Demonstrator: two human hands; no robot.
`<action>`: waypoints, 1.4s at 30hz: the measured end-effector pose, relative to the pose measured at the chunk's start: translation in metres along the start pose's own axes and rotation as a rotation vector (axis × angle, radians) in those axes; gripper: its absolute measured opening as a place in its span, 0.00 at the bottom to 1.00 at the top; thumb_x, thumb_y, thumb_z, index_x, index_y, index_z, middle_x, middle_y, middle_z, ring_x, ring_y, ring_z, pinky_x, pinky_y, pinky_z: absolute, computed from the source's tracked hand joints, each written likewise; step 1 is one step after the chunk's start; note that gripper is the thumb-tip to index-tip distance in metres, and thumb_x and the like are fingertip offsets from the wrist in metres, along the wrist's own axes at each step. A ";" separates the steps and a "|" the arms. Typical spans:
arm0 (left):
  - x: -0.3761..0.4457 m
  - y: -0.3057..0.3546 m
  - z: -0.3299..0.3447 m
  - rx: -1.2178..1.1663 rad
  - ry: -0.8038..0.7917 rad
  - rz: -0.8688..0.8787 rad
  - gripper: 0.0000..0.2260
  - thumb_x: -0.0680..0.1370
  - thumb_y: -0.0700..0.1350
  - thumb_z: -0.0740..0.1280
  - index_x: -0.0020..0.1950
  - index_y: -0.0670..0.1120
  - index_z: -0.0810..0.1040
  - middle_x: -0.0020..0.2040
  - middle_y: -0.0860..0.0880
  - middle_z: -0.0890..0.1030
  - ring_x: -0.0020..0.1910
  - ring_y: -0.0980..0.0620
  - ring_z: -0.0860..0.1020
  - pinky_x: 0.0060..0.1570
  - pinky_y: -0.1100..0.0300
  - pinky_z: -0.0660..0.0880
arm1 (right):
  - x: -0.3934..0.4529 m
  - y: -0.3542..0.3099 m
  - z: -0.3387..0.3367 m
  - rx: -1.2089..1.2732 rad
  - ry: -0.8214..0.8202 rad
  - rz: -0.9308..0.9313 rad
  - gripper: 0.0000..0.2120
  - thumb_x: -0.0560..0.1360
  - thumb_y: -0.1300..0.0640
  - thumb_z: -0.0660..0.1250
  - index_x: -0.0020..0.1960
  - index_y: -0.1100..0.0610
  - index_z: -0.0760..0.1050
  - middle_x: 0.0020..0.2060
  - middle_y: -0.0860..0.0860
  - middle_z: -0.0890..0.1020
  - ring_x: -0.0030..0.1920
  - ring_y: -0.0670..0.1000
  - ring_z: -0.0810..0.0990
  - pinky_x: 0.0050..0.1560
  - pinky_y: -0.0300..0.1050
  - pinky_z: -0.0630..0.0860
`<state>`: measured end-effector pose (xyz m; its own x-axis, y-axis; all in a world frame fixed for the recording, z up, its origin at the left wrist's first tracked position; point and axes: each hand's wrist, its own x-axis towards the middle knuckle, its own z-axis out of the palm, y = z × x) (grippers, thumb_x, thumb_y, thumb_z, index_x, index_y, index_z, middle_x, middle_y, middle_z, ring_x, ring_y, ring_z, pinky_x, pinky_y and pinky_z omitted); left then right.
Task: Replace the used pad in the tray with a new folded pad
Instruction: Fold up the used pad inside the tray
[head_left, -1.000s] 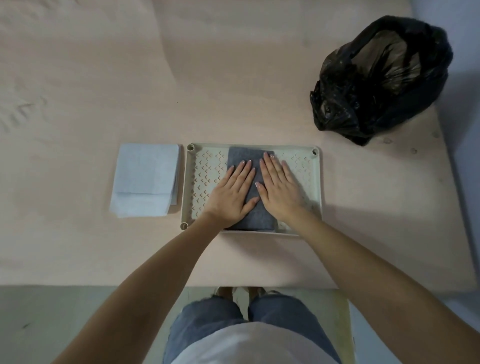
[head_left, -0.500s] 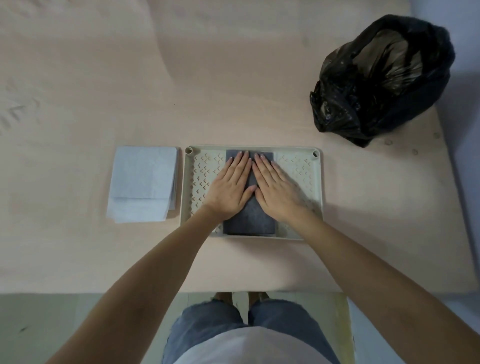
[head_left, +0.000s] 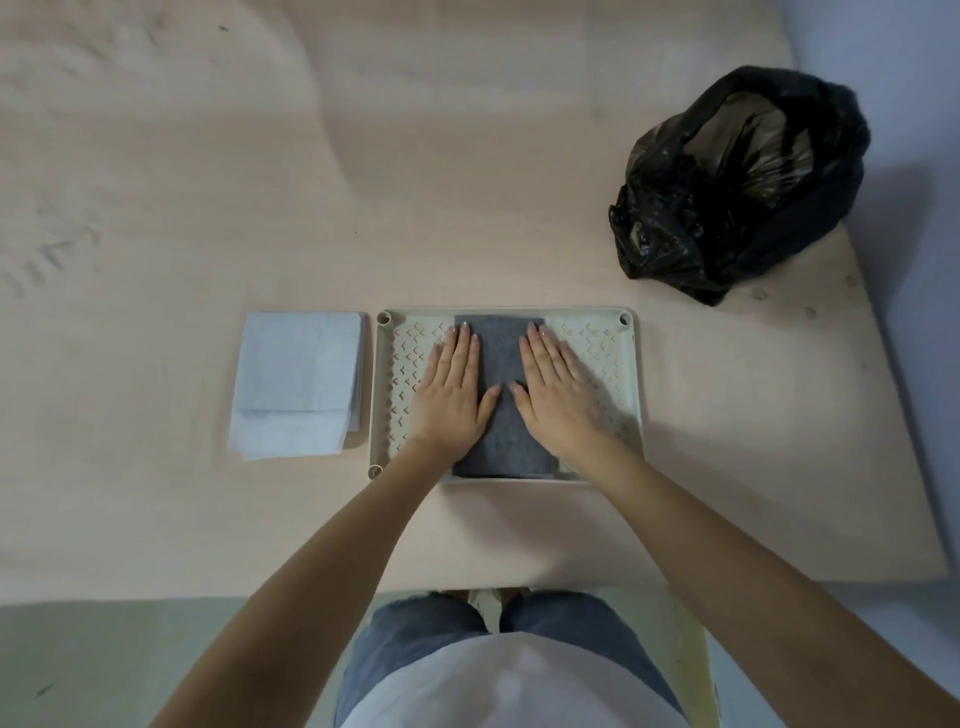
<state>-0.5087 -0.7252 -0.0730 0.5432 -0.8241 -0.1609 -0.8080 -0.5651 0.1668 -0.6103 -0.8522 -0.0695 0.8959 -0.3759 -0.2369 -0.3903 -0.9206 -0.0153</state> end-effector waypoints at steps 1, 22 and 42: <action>-0.004 -0.004 -0.002 0.034 -0.010 0.073 0.31 0.81 0.59 0.45 0.76 0.40 0.45 0.78 0.43 0.46 0.77 0.47 0.43 0.74 0.54 0.38 | -0.003 0.001 -0.003 0.025 0.007 -0.030 0.30 0.81 0.45 0.42 0.75 0.61 0.37 0.77 0.56 0.42 0.76 0.52 0.38 0.74 0.48 0.35; -0.036 -0.015 -0.009 0.243 -0.205 0.247 0.39 0.76 0.68 0.43 0.76 0.42 0.38 0.78 0.45 0.40 0.76 0.48 0.39 0.75 0.52 0.39 | -0.031 0.015 -0.007 -0.145 -0.219 -0.233 0.43 0.75 0.31 0.41 0.75 0.59 0.32 0.75 0.55 0.35 0.76 0.52 0.35 0.75 0.53 0.36; -0.042 -0.028 -0.030 -0.323 -0.038 0.059 0.25 0.78 0.57 0.62 0.71 0.45 0.68 0.72 0.45 0.67 0.70 0.45 0.65 0.67 0.52 0.63 | -0.040 0.031 -0.017 0.469 -0.104 -0.033 0.36 0.74 0.38 0.63 0.76 0.53 0.56 0.77 0.48 0.52 0.75 0.49 0.52 0.69 0.44 0.51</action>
<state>-0.5022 -0.6758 -0.0412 0.4835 -0.8572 -0.1772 -0.7203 -0.5046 0.4759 -0.6548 -0.8678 -0.0439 0.8929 -0.3125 -0.3241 -0.4368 -0.7756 -0.4556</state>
